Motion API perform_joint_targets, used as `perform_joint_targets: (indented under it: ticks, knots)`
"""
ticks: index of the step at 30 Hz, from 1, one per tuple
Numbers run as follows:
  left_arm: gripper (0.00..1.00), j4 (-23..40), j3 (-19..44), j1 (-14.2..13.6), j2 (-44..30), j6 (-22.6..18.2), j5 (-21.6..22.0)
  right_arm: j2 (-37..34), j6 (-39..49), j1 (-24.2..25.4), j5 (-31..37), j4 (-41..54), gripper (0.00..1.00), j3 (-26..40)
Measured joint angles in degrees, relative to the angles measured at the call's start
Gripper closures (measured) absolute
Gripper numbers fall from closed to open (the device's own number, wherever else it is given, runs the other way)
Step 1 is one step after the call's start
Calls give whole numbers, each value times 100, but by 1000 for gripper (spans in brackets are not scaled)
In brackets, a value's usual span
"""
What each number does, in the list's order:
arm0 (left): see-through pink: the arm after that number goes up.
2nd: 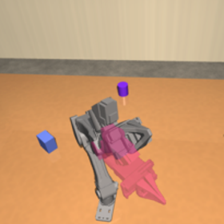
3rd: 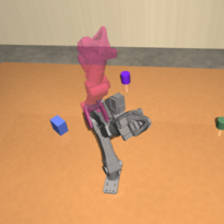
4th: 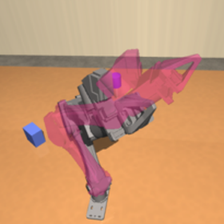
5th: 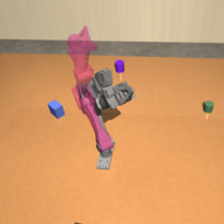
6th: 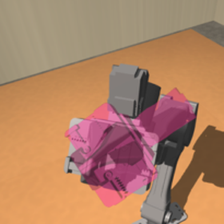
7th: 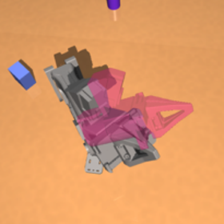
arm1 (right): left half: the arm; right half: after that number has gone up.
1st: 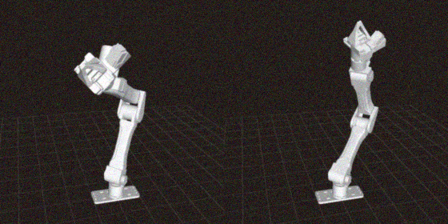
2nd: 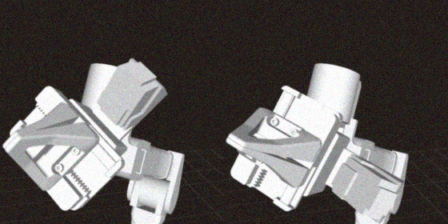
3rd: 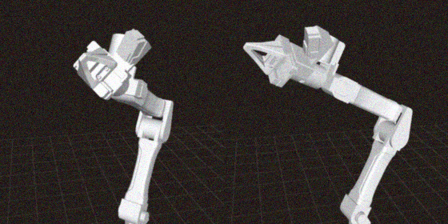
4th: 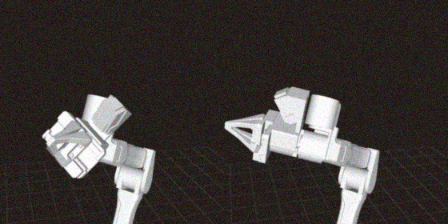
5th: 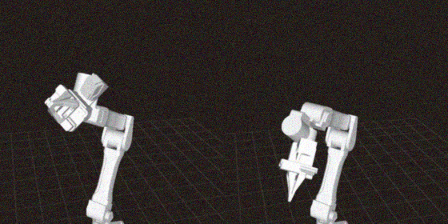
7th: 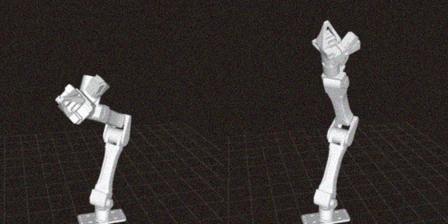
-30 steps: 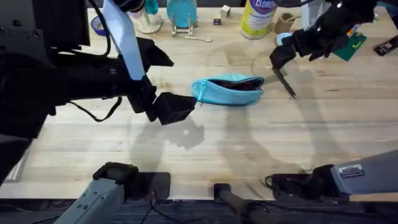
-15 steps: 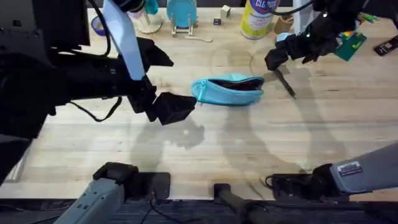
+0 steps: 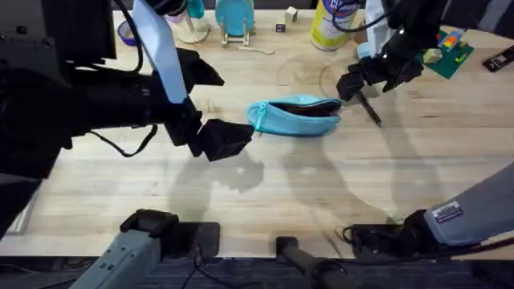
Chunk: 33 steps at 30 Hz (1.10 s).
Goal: Unzip the bag, pick up the pens from the table one at a time and place them inside, then zip the bag closed.
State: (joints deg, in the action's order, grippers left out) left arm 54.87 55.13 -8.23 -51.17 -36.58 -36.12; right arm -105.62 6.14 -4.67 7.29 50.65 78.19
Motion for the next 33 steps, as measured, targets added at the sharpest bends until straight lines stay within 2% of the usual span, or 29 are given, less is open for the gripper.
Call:
perform_joint_targets:
  ticks: [29, 31, 33]
  knots:
    - [7, 0, 0, 0, 1, 0, 2, -400, -148, 20, -48, -4, 6, -2]
    - [7, 0, 0, 0, 1, 0, 0, -400, -145, 20, -69, 1, 54, -2]
    - [7, 0, 0, 0, 1, 0, 0, -413, -171, 11, -123, 35, 219, -2]
